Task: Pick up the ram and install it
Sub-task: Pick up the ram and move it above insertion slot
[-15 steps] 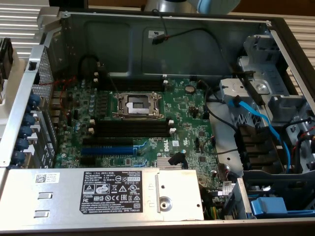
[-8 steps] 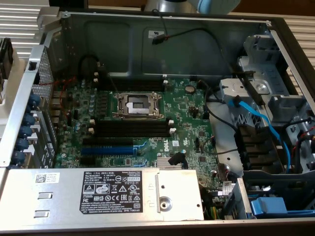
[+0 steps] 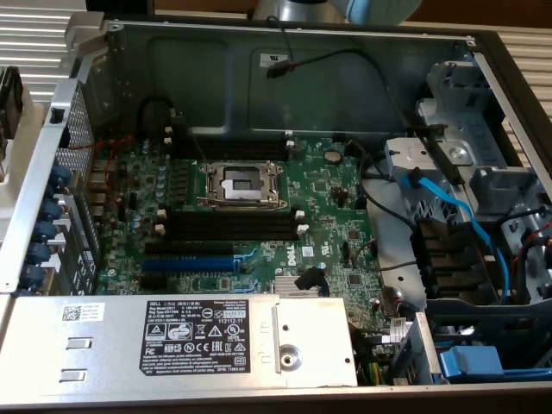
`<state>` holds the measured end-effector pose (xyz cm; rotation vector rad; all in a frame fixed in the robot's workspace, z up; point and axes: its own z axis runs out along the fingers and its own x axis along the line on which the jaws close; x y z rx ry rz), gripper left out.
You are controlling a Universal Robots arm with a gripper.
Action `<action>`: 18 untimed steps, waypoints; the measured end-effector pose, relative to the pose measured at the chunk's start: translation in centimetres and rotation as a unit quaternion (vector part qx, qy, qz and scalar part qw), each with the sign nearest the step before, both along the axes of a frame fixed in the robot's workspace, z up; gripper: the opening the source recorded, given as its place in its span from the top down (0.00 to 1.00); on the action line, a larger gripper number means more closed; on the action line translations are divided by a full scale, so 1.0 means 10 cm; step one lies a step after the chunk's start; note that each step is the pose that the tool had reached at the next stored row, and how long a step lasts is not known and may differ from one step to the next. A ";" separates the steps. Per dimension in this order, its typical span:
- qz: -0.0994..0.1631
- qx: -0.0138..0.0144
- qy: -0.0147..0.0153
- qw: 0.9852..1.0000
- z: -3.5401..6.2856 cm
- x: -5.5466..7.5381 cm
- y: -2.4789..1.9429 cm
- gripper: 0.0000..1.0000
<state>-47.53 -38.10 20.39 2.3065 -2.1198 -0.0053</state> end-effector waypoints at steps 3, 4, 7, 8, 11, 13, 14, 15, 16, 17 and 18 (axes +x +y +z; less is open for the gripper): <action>0.000 0.000 0.000 1.000 0.000 0.00 0.000 0.72; 0.000 0.000 0.000 1.000 0.000 0.00 0.000 0.79; 0.000 0.000 0.000 1.000 -0.001 0.03 -0.005 0.79; 0.000 0.000 0.001 1.000 -0.001 0.03 -0.005 0.79; 0.000 0.000 0.001 1.000 -0.001 0.03 -0.005 0.79; 0.000 0.000 0.001 1.000 -0.012 0.03 -0.005 0.79; 0.000 0.000 0.001 1.000 -0.014 0.03 -0.005 0.79; 0.000 0.000 0.001 1.000 -0.014 0.03 -0.005 0.79; 0.000 0.000 0.001 1.000 -0.015 0.03 -0.005 0.79; 0.000 0.000 0.001 1.000 -0.015 0.03 -0.005 0.79; 0.000 0.000 0.001 1.000 -0.015 0.03 -0.005 0.79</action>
